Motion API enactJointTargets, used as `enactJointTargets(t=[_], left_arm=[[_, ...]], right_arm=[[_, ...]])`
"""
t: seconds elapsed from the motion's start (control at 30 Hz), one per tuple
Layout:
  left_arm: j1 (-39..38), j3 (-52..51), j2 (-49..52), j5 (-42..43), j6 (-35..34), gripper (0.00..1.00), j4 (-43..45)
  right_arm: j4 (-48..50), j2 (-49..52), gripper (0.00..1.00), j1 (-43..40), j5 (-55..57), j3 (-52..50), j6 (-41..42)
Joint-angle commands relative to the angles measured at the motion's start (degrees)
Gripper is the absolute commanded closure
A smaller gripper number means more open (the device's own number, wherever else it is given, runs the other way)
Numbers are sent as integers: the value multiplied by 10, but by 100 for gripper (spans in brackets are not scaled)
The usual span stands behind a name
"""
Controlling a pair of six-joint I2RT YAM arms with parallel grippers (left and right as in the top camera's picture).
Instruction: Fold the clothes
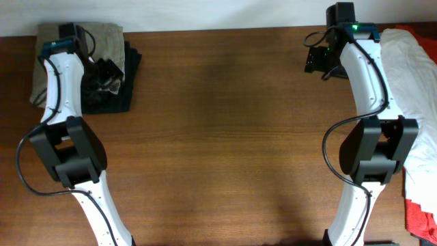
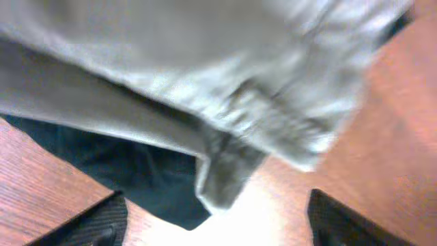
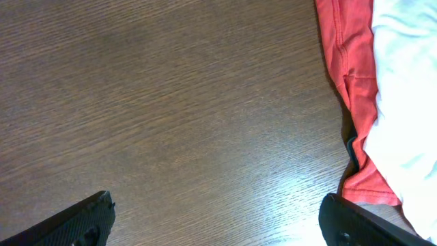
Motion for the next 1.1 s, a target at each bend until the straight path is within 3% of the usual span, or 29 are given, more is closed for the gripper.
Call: enactJointTargets(t=[0.0,0.07,0.1,0.4,0.7,0.9,1.07], left_arm=[[-1,65,-52,2,40,49,38],[0,77,-55,-32,44,70,94],[0,77,-52,-52,56,71,118],[0,76,52,-130,87,71,190],[-1,76,116,-95,87,70,134],[-2,87,80,-66,87,70,92],[-3,88,-26,-45,87,65,94]], right_arm=[[0,-21,1,2,10,9,1],[0,-21,1,2,10,9,1],[0,-21,1,2,10,9,1],[0,-21,1,2,10,9,1],[0,-21,1,2,10,9,1],[0,-21,1,2,10,9,1],[0,-21,2,2,10,9,1]])
